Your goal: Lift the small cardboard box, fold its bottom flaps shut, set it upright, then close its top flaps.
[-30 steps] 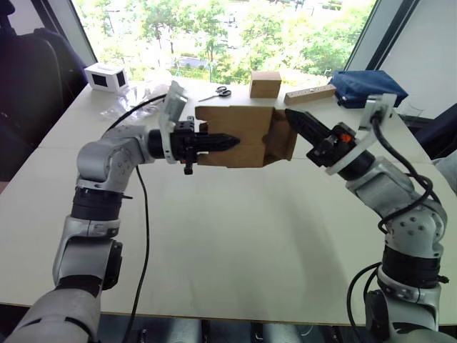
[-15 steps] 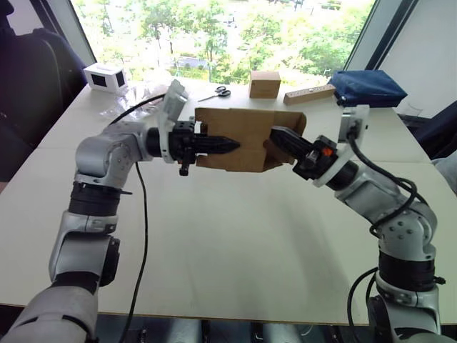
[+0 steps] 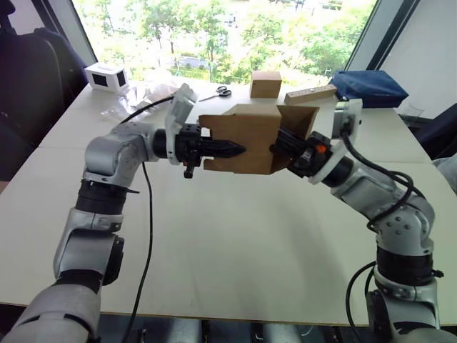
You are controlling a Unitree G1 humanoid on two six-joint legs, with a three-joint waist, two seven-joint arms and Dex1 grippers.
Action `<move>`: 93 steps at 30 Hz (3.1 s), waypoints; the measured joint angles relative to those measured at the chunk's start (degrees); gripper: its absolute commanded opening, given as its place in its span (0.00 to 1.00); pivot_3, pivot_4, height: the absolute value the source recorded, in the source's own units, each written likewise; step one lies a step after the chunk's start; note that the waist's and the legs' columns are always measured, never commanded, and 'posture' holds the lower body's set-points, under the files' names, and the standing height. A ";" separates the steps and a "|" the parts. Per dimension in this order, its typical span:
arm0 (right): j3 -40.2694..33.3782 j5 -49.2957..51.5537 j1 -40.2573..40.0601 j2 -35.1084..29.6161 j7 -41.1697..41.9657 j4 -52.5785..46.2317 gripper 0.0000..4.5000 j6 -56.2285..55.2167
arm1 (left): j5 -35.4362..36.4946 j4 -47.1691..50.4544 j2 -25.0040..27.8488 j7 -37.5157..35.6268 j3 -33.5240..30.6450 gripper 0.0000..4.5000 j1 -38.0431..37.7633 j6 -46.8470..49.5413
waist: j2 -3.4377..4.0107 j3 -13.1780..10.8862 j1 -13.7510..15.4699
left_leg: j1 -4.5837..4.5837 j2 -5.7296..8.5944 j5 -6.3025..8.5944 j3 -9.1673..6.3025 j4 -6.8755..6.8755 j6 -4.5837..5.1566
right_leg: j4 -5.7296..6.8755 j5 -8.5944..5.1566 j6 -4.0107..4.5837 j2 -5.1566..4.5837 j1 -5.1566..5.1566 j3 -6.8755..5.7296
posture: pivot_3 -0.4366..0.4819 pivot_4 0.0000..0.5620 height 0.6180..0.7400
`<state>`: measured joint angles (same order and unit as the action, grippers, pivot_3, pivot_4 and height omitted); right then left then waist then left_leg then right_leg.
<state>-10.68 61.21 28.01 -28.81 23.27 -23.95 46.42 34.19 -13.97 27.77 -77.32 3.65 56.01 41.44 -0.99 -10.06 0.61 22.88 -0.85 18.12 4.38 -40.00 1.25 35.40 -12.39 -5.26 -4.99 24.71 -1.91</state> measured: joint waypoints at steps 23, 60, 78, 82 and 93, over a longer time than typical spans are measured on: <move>-2.94 -1.58 -13.94 -10.84 2.98 -4.40 0.02 1.38 | 0.61 -0.08 -0.82 1.32 -0.28 0.00 0.78 0.83 | -0.02 -0.01 0.00 | 0.01 0.00 0.01 0.01 -0.01 0.02 | -0.04 -0.01 0.00 0.02 0.00 0.01 | 0.48 0.27 1.00; -9.99 8.77 -9.16 -12.38 5.83 -1.89 0.02 3.88 | 1.61 1.57 -0.65 3.12 -2.65 0.00 -0.79 2.08 | -0.02 -0.01 0.07 | 0.02 0.00 0.01 0.00 -0.02 0.02 | -0.07 0.00 0.00 -0.01 -0.01 0.00 | 0.48 0.27 1.00; -7.00 -3.56 0.35 1.61 -1.46 21.51 0.02 -8.01 | 7.47 3.97 0.22 4.28 -4.99 0.00 -0.37 7.06 | 0.04 -0.01 -0.82 | 0.01 -0.04 -0.01 -0.01 0.02 -0.01 | -0.01 0.00 -0.02 0.05 0.02 0.00 | 0.48 0.27 1.00; -6.32 -2.01 0.92 5.63 0.60 21.65 0.02 -7.76 | 7.60 3.95 0.27 4.71 -4.99 0.00 -0.37 7.03 | 0.05 -0.02 -1.12 | 0.07 -0.01 -0.07 0.02 0.00 -0.11 | -0.07 0.09 -0.17 -0.01 0.02 0.02 | 0.48 0.27 1.00; -10.04 17.36 -0.72 10.31 -3.22 10.05 0.02 -2.95 | 7.62 2.05 0.07 6.11 -5.62 0.00 0.14 6.51 | 0.06 -0.02 -1.27 | 0.05 -0.03 -0.01 0.01 0.01 -0.01 | -0.05 0.10 -0.18 -0.01 0.03 0.02 | 0.48 0.27 1.00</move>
<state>-20.73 78.57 27.29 -18.51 20.06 -13.90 43.47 41.81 -11.92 27.83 -71.21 -1.97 56.16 47.95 -0.94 -10.09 -0.66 22.94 -0.87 18.11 4.38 -39.99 1.23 35.35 -12.29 -5.45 -5.00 24.74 -1.90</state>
